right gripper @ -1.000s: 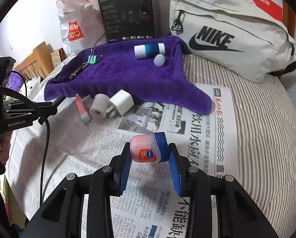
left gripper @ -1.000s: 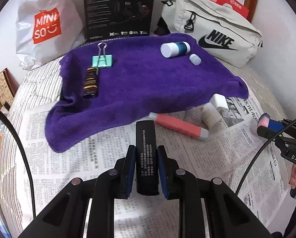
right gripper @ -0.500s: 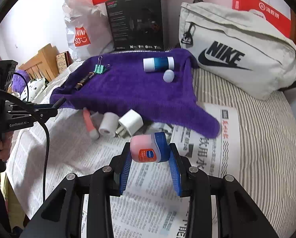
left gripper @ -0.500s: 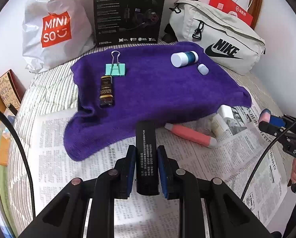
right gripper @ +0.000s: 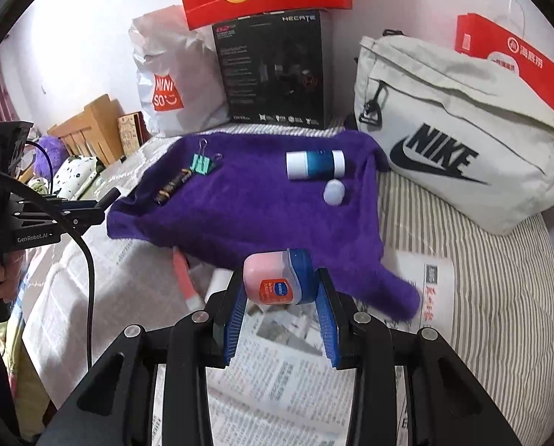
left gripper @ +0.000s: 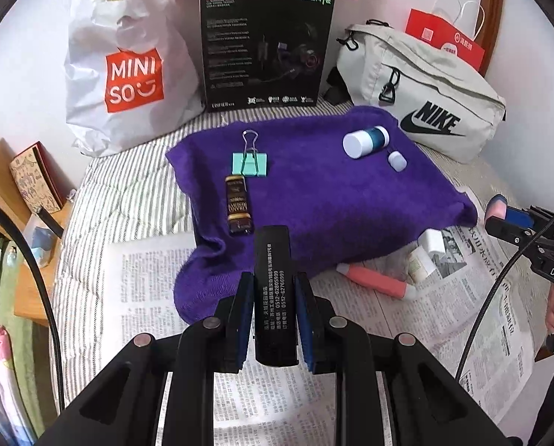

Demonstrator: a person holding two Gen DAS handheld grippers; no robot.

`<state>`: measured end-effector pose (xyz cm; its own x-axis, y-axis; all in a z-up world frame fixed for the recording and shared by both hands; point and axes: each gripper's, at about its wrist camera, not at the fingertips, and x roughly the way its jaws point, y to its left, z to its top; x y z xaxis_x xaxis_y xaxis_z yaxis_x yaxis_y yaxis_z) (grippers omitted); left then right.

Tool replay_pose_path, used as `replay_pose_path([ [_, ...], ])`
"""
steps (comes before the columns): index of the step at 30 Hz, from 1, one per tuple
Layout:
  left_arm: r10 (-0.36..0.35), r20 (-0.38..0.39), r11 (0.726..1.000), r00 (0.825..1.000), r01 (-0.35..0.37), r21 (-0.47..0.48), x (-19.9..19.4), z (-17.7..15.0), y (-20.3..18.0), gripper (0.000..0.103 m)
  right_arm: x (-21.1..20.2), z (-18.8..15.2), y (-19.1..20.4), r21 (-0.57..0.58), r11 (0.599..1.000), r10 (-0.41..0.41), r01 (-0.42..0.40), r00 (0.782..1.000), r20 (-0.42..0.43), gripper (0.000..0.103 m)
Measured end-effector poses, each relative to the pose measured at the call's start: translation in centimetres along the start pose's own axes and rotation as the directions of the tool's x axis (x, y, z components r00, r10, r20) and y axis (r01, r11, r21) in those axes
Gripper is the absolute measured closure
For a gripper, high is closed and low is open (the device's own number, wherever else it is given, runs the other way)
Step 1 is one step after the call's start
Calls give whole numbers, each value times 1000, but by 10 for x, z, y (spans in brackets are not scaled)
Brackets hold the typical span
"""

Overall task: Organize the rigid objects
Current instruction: 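Carry the black stick and the Vaseline jar toward the purple towel with both grippers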

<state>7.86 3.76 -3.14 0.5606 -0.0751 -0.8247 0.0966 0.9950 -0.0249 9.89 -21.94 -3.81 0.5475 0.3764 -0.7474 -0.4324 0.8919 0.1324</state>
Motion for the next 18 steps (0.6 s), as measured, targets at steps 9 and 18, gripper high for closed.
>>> replay_pose_path([
  [9, -22, -3, 1000, 1000, 22, 0, 14, 24, -6, 82, 11, 26, -6, -3, 1000, -2, 2, 1000, 7, 67],
  [18, -60, -43, 998, 997, 60, 7, 52, 42, -3, 82, 48, 44, -18, 18, 1000, -20, 21, 999, -34, 67],
])
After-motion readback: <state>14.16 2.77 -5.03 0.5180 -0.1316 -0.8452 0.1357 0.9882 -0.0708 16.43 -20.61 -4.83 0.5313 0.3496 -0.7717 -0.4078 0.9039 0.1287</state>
